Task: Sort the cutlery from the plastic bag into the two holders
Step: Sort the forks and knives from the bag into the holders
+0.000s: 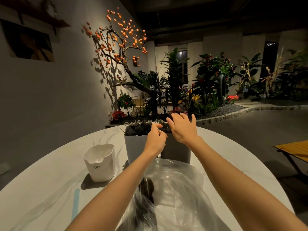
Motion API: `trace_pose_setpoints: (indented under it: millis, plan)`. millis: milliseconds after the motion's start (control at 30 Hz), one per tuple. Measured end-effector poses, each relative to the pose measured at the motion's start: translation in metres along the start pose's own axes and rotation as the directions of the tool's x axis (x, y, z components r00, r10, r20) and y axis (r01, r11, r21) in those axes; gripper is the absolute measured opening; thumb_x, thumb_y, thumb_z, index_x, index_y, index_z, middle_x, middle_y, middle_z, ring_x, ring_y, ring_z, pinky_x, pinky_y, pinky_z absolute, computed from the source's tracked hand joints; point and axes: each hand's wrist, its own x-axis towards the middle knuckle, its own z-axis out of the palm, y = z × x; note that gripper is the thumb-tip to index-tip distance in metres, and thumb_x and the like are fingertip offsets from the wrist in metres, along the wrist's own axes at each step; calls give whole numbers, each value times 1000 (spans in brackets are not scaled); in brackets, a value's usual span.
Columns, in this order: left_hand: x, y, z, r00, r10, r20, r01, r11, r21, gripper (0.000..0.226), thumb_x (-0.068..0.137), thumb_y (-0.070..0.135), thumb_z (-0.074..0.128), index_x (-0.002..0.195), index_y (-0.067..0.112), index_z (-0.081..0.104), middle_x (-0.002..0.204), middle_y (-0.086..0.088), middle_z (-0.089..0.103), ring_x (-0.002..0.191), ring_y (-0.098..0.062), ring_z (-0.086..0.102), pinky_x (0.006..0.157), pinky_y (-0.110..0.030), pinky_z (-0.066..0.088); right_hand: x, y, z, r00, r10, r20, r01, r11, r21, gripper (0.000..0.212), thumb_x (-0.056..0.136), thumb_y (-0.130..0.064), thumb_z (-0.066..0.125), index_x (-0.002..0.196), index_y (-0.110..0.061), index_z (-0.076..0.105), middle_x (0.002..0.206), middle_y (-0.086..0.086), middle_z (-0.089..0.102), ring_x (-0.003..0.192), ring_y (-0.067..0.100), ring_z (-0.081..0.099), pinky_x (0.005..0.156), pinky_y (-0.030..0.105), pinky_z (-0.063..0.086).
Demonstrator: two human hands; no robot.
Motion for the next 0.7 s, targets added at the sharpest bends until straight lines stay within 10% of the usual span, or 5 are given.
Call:
trace_pose_setpoints:
  millis: [267,467,700]
  plan:
    - [-9,-1,-9,1000,12,-15,-12,1000,20,28,98,6,40,126,11,42,82,1,59,61,-10,52,59,-19,44,1,-2,-5,994,47,98,-33,989,-146,66,100,-55,19,154,-18,9,160,8,12,147,28,8,115,57,-2]
    - [-11,-4,-10,1000,4,-31,-3,1000,19,23,98,6,41,120,13,45,82,0,62,60,-10,52,58,-20,43,-24,7,20,939,-286,-193,234,939,-252,53,100,-37,27,140,-7,46,144,10,48,134,22,44,116,44,21]
    - [-8,-7,-12,1000,-14,-6,14,1000,18,12,96,6,42,104,14,46,84,-7,61,63,-12,52,61,-28,44,-3,-21,2,973,-113,203,142,980,-136,56,102,-46,16,154,-27,8,158,5,26,149,24,3,112,56,-18]
